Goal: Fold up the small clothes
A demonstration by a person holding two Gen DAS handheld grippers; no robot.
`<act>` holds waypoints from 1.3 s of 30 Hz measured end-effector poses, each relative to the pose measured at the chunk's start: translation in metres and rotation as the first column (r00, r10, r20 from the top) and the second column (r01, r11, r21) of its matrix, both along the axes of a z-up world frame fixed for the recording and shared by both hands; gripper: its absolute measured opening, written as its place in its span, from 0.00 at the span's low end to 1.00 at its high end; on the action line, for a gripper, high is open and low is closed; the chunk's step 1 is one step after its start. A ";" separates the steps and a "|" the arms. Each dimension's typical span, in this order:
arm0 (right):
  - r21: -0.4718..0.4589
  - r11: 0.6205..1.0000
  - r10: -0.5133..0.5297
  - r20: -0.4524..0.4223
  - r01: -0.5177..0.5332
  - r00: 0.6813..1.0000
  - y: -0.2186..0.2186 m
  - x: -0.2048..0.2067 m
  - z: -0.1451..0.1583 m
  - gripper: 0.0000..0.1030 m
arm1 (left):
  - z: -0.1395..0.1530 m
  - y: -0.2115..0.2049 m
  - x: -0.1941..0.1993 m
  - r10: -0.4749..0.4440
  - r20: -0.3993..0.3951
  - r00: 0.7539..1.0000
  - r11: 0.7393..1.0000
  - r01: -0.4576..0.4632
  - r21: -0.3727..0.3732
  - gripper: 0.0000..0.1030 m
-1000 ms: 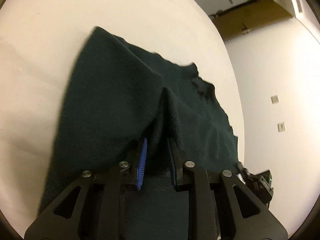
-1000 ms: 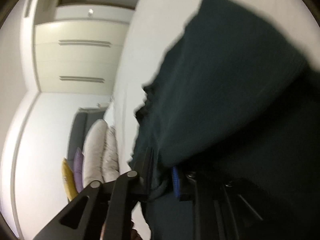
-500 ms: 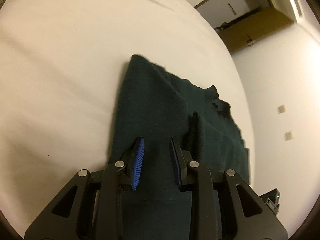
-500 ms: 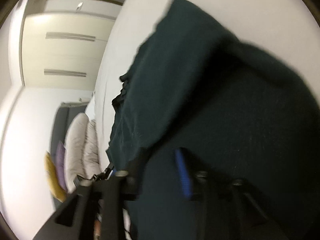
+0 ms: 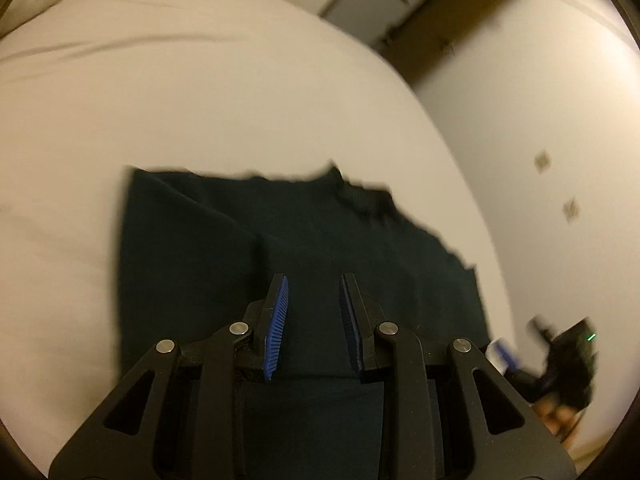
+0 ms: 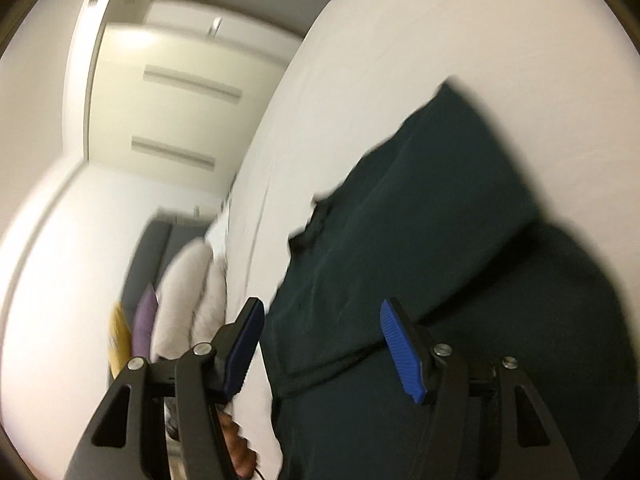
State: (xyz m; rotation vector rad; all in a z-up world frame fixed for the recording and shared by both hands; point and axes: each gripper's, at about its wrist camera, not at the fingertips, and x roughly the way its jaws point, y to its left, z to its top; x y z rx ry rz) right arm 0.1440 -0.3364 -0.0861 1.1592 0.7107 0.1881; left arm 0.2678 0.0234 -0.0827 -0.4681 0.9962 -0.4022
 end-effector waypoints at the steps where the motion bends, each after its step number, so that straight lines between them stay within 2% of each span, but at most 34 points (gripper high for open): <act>1: 0.007 0.999 -0.044 0.008 0.044 0.999 -0.017 -0.006 0.002 0.63 | -0.010 -0.007 0.004 -0.006 -0.028 1.000 1.000 0.006 0.019 0.25; 3: 0.008 0.995 -0.099 0.028 0.099 0.995 -0.041 -0.013 0.006 0.64 | -0.034 -0.018 0.011 -0.028 -0.087 0.996 0.998 0.033 0.061 0.25; 5: 0.005 0.992 -0.122 0.049 0.122 0.991 -0.055 -0.013 0.010 0.66 | -0.041 -0.016 0.004 -0.034 -0.028 0.999 0.997 0.035 0.062 0.24; 9: 0.003 1.000 -0.027 0.089 0.027 0.996 -0.039 0.015 0.009 0.67 | -0.040 -0.024 0.006 -0.032 -0.024 0.999 0.995 0.034 0.094 0.24; 13: 0.089 0.987 0.124 0.114 -0.135 0.986 0.001 0.055 -0.023 0.68 | -0.038 -0.030 0.001 -0.023 -0.020 1.000 0.992 0.026 0.122 0.25; 14: 0.098 0.986 0.129 0.091 -0.137 0.987 0.003 0.062 -0.034 0.68 | -0.039 -0.031 0.000 -0.023 -0.013 1.000 0.992 0.024 0.120 0.25; 15: 0.074 0.992 0.099 0.034 -0.101 0.995 -0.002 0.067 -0.051 0.68 | -0.039 -0.031 -0.001 -0.023 -0.009 1.000 0.993 0.024 0.115 0.25; 16: 0.054 0.997 0.059 0.004 -0.059 0.998 -0.011 0.068 -0.064 0.60 | -0.040 -0.030 -0.002 -0.024 -0.007 1.000 0.995 0.024 0.098 0.25; 17: 0.063 0.998 0.028 0.000 -0.028 1.000 -0.020 0.068 -0.076 0.24 | -0.041 -0.027 -0.002 -0.024 -0.009 1.000 0.997 0.025 0.080 0.25; 18: 0.127 0.992 -0.007 -0.031 0.011 1.000 -0.037 0.063 -0.096 0.05 | -0.042 -0.026 -0.003 -0.025 -0.011 1.000 0.998 0.025 0.066 0.25; 19: 0.203 0.979 -0.016 -0.011 0.018 1.000 -0.045 0.060 -0.107 0.00 | -0.043 -0.018 -0.004 -0.025 -0.015 1.000 0.999 0.026 0.040 0.25; 20: 0.238 0.971 -0.014 0.022 0.009 1.000 -0.049 0.057 -0.107 0.00 | -0.045 -0.013 -0.003 -0.024 -0.022 0.999 1.000 0.024 0.007 0.25; 22: 0.108 0.994 -0.026 -0.013 0.027 1.000 -0.052 0.048 -0.090 0.00 | -0.047 -0.003 -0.005 -0.018 -0.039 0.999 0.999 0.016 -0.042 0.25; 24: 0.090 0.995 -0.044 -0.023 0.046 0.999 -0.058 0.035 -0.081 0.12 | -0.044 0.002 -0.011 0.008 -0.053 0.999 0.998 -0.011 -0.058 0.25; 25: 0.087 0.994 -0.063 -0.020 0.065 0.998 -0.062 0.023 -0.075 0.25 | -0.042 0.007 -0.016 0.030 -0.061 0.998 0.999 -0.032 -0.029 0.26; 26: 0.041 0.995 -0.089 -0.018 0.089 0.996 -0.065 0.008 -0.063 0.45 | -0.040 0.013 -0.025 0.059 -0.085 0.995 0.998 -0.057 0.030 0.26; 27: 0.004 0.995 -0.104 -0.013 0.104 0.994 -0.066 -0.003 -0.054 0.54 | -0.039 0.018 -0.031 0.058 -0.086 0.995 0.998 -0.057 0.018 0.26; 28: -0.059 0.990 -0.126 -0.012 0.125 0.992 -0.067 -0.020 -0.041 0.72 | -0.036 0.025 -0.041 0.062 -0.089 0.994 0.998 -0.062 0.010 0.26; 29: -0.104 0.986 -0.132 -0.009 0.130 0.991 -0.070 -0.035 -0.031 0.80 | -0.029 0.033 -0.057 0.077 -0.084 0.993 0.997 -0.074 0.032 0.26; 31: -0.187 0.979 -0.079 0.010 0.080 0.997 -0.067 -0.067 -0.013 0.80 | -0.018 0.043 -0.081 0.089 -0.064 0.994 0.995 -0.087 0.044 0.26; 32: -0.235 0.971 -0.035 0.001 0.034 0.999 -0.063 -0.085 -0.005 0.80 | -0.011 0.048 -0.099 0.094 -0.053 0.994 0.995 -0.093 0.034 0.29; 35: -0.322 0.944 0.061 -0.024 -0.066 0.998 -0.055 -0.127 0.005 0.80 | 0.004 0.060 -0.152 0.100 -0.009 0.995 0.994 -0.099 0.046 0.73; 37: -0.339 0.935 0.099 -0.037 -0.105 0.994 -0.049 -0.151 0.002 0.80 | 0.009 0.065 -0.181 0.099 0.017 0.995 0.993 -0.100 0.067 0.75; 39: -0.323 0.936 0.128 -0.059 -0.140 0.990 -0.051 -0.179 -0.010 0.80 | 0.006 0.067 -0.218 0.075 -0.004 0.997 0.994 -0.074 0.082 0.75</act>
